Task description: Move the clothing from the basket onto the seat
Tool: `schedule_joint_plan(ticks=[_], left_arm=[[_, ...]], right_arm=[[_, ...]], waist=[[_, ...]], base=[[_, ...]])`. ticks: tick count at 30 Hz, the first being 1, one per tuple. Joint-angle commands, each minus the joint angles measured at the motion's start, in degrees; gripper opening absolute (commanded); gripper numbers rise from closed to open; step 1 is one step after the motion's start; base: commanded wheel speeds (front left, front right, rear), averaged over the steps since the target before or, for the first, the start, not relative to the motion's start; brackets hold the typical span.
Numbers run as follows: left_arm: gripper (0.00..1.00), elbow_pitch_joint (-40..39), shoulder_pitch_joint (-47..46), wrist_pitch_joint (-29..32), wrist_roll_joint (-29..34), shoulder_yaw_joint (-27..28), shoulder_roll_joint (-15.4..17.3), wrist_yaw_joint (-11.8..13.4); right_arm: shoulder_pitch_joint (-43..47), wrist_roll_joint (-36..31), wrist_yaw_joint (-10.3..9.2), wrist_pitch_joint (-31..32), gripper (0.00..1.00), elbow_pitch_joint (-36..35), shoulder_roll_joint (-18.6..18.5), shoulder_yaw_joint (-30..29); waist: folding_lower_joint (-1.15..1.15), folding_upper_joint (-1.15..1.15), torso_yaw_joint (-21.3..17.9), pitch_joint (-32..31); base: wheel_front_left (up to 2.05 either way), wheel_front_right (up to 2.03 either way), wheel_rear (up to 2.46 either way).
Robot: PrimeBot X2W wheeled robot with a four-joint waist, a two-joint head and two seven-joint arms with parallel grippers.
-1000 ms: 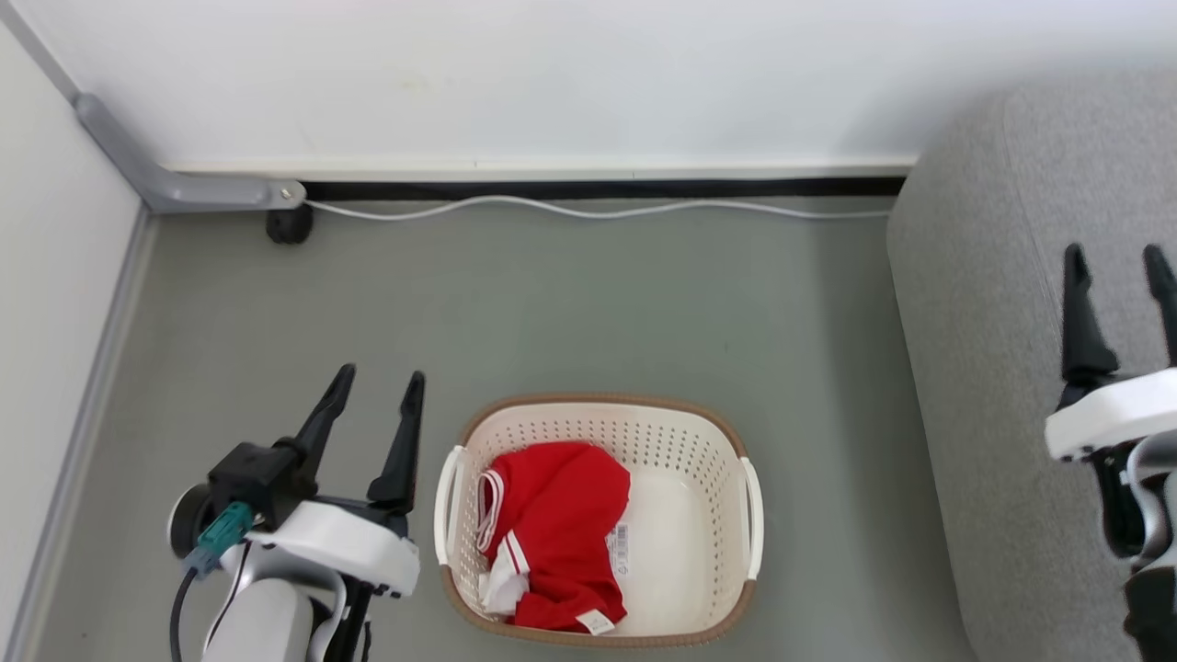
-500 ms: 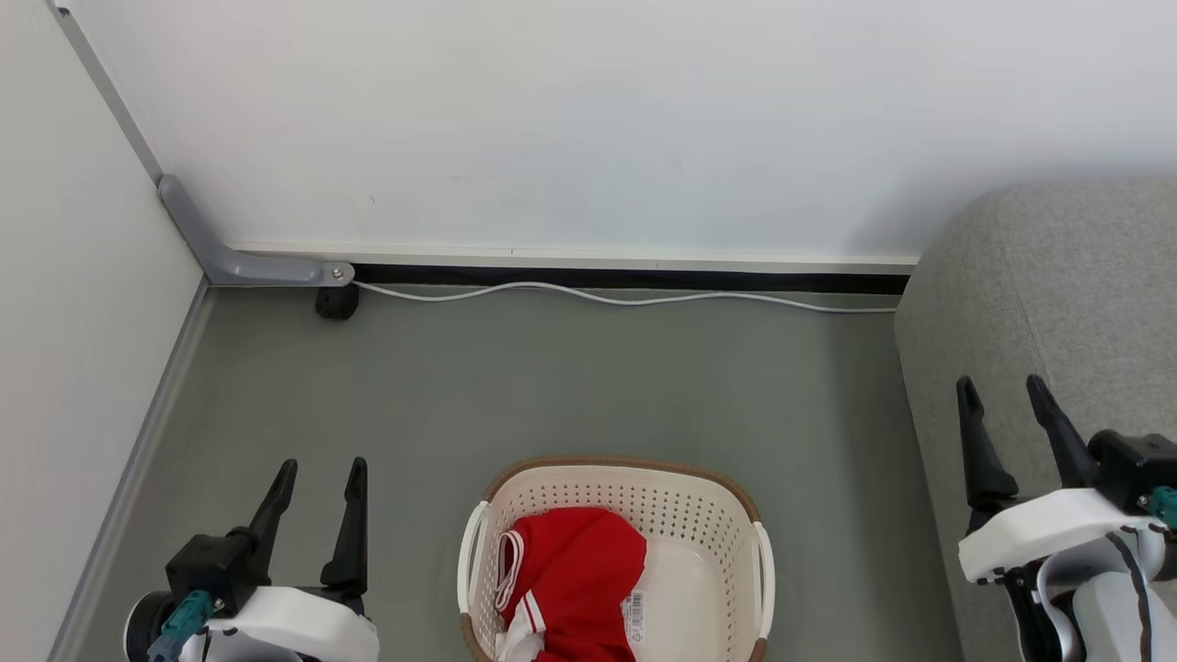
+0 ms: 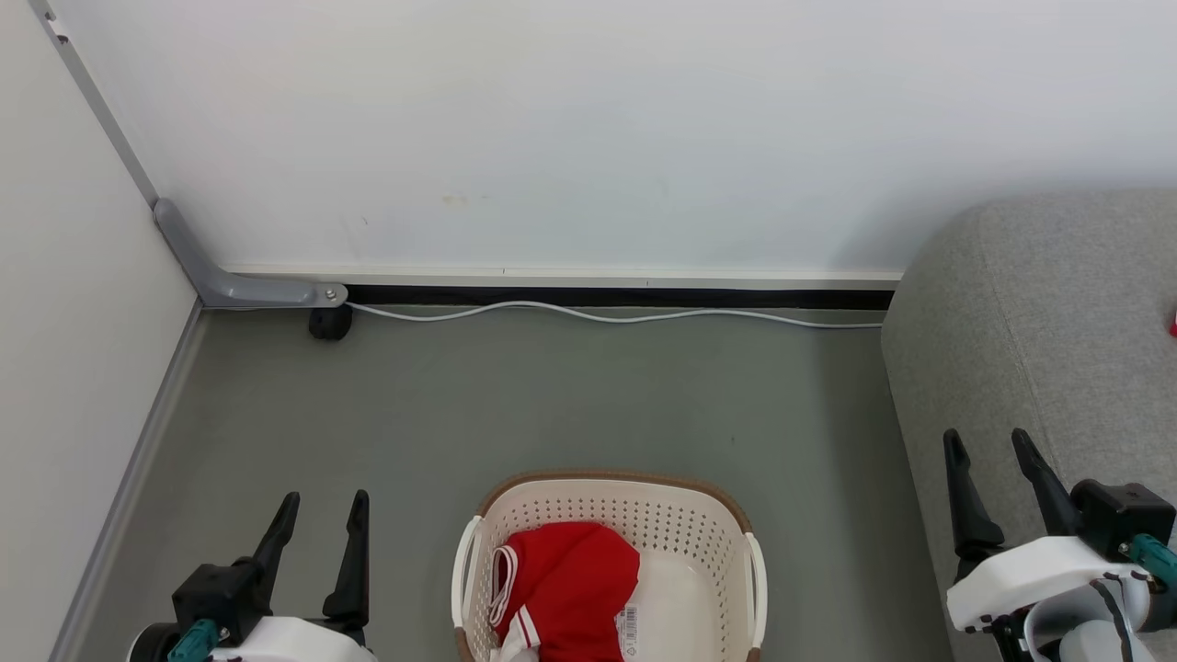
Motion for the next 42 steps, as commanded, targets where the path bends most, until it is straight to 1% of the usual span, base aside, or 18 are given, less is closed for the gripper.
schedule_joint_plan(ticks=[1, 12, 19, 28, 42], left_arm=[[1.00, -1.5, -0.7, -0.3, -0.4, 1.6, 0.4, -0.4], [1.00, -1.4, -1.0, -0.3, -1.4, 0.2, 0.4, -0.3], [1.00, -1.0, -2.1, -0.3, -2.3, -1.6, 0.4, -0.1], [1.00, 1.0, -6.2, -0.3, -5.0, -7.2, 0.4, 0.9], [1.00, 7.1, -18.1, -0.3, -11.1, -18.7, 0.4, 2.8]], right_arm=[[-0.4, -0.8, 0.17, -0.3, 1.00, -1.8, -0.2, 1.0], [-1.0, -0.6, 0.17, -0.3, 1.00, -2.2, -0.3, 1.0], [-2.3, -0.4, 0.17, -0.3, 1.00, -3.5, -0.8, 0.7], [-7.1, -0.5, 0.17, -0.3, 1.00, -6.7, -1.7, 1.2], [-16.2, -0.5, 0.17, -0.3, 1.00, -11.9, -4.5, 1.9]], waist=[[0.00, 0.00, 0.0, -0.1], [0.00, 0.00, -0.2, 0.8], [0.00, 0.00, -0.2, 3.9], [0.00, 0.00, -0.4, 12.8], [0.00, 0.00, -1.6, 29.2]], base=[[0.00, 0.00, 0.00], [0.00, 0.00, 0.00], [0.00, 0.00, 0.00], [0.00, 0.00, 0.00], [0.00, 0.00, 0.00]])
